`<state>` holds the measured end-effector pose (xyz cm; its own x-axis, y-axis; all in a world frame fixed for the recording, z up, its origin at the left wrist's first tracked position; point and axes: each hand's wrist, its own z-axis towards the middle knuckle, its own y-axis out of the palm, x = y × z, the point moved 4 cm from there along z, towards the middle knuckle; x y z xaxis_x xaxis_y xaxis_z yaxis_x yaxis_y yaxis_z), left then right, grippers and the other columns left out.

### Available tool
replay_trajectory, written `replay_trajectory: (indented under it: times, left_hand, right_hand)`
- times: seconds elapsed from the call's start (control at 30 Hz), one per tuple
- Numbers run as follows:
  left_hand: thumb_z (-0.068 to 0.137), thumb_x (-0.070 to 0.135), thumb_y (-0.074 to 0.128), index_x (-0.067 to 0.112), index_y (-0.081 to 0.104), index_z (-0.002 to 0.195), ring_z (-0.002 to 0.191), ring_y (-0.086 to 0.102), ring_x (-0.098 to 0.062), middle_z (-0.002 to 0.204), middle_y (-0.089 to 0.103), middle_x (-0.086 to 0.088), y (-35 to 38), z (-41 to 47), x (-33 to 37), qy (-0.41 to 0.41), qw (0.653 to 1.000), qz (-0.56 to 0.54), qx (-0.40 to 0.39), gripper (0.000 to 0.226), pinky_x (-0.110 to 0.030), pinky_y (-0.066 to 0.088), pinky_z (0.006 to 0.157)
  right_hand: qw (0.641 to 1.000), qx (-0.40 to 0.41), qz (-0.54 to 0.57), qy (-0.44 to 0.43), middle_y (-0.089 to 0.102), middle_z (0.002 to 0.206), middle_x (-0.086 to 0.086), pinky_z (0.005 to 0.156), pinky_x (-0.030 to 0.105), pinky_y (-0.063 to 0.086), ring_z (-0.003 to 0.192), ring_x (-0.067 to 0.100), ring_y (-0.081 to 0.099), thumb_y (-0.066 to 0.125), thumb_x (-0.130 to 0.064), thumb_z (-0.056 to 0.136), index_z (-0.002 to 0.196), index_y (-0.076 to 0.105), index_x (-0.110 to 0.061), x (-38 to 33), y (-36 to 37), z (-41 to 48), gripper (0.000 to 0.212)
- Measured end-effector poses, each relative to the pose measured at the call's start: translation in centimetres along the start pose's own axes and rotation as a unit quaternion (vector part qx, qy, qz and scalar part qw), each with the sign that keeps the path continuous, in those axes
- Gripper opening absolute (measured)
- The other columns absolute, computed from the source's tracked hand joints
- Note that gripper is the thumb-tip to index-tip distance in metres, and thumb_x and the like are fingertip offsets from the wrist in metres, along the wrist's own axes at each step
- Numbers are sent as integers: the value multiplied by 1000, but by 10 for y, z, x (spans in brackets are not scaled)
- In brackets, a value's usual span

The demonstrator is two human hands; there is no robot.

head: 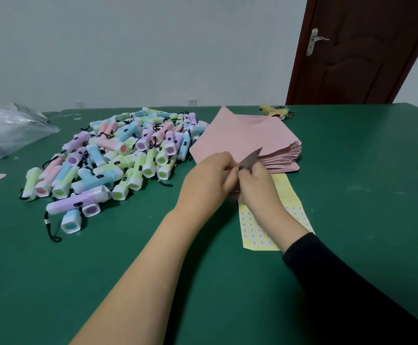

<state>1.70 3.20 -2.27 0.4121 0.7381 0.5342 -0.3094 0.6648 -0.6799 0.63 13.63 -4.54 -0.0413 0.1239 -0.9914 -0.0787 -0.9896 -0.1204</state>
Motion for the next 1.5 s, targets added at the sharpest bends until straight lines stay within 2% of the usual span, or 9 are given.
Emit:
replay_trajectory:
  times: [0.17, 0.33, 0.5, 0.73, 0.93, 1.07, 1.3, 1.37, 1.5]
  left_hand:
    - [92, 12, 54, 10, 42, 134, 111, 58, -30, 136, 57, -3, 13, -4, 2, -16, 997, 45, -66, 44, -36, 46, 80]
    - [103, 11, 39, 14, 20, 156, 147, 26, -16, 162, 24, -3, 20, -6, 1, -29, 993, 14, -111, 57, -25, 21, 115]
    - [99, 1, 41, 19, 22, 156, 151, 8, -10, 164, 12, 0, 21, -8, 8, 55, 995, 44, -72, 62, -10, 6, 110]
    - [95, -1, 41, 20, 37, 150, 144, 7, 1, 161, 25, 0, 23, -9, 11, 117, 992, 13, -33, 60, -16, 16, 111]
    - [95, 16, 27, 9, 59, 134, 141, 30, -15, 147, 48, -10, 15, -11, 19, 162, 985, -5, 62, 51, -32, 36, 106]
    - [92, 2, 37, 29, 36, 151, 147, 20, -4, 160, 30, 3, 22, -7, 10, 61, 998, -13, 24, 64, -20, 32, 105]
    - [76, -23, 36, 16, 58, 136, 143, 30, -9, 155, 36, -6, -6, -2, -5, -45, 987, -58, 144, 75, 2, 11, 106]
    - [78, -23, 35, 17, 55, 139, 146, 28, -12, 157, 32, -5, -3, -3, -3, -56, 987, -70, 132, 76, 3, 9, 105]
    - [84, -18, 37, 21, 51, 143, 146, 25, -9, 158, 31, -2, 1, -3, -7, -93, 980, -99, 142, 72, -5, 16, 111]
  right_hand:
    - [1000, 18, 23, 6, 66, 103, 0, 87, 41, 53, 102, 25, 61, 40, -5, 91, 108, 56, -22, 6, 4, -2, 29]
    - [1000, 10, -19, 6, 66, 99, 2, 89, 41, 52, 99, 23, 63, 45, -13, 93, 100, 54, -22, 12, 11, -2, 15]
    - [993, 10, 76, 86, 71, 101, 1, 74, 34, 58, 93, 19, 69, 51, -18, 96, 120, 58, -18, 19, 6, 3, 26]
    - [989, 13, 120, 87, 64, 50, -14, 40, 15, 43, 45, -1, 61, 50, -6, 94, 85, 58, -16, 16, -1, 5, 15]
    - [980, 3, 153, 130, 66, 78, 2, 58, 20, 48, 74, 15, 62, 34, -11, 101, 93, 59, -20, 21, 0, 4, 28]
    - [982, 35, 168, 83, 72, 77, -16, 61, 20, 52, 80, 10, 68, 47, -5, 95, 95, 64, -25, 19, 2, 6, 26]
    - [979, 8, 172, 108, 73, 99, 2, 53, 23, 56, 83, 20, 71, 49, -11, 99, 119, 60, -22, 13, -8, 7, 24]
    - [975, -23, 173, 138, 72, 72, -3, 45, 19, 49, 61, 14, 70, 54, -21, 98, 102, 60, -17, 13, -3, 0, 8]
    - [976, -65, 149, 147, 57, 49, -2, 37, 15, 35, 38, 10, 51, 57, -40, 92, 63, 50, -17, 2, 5, -11, 37]
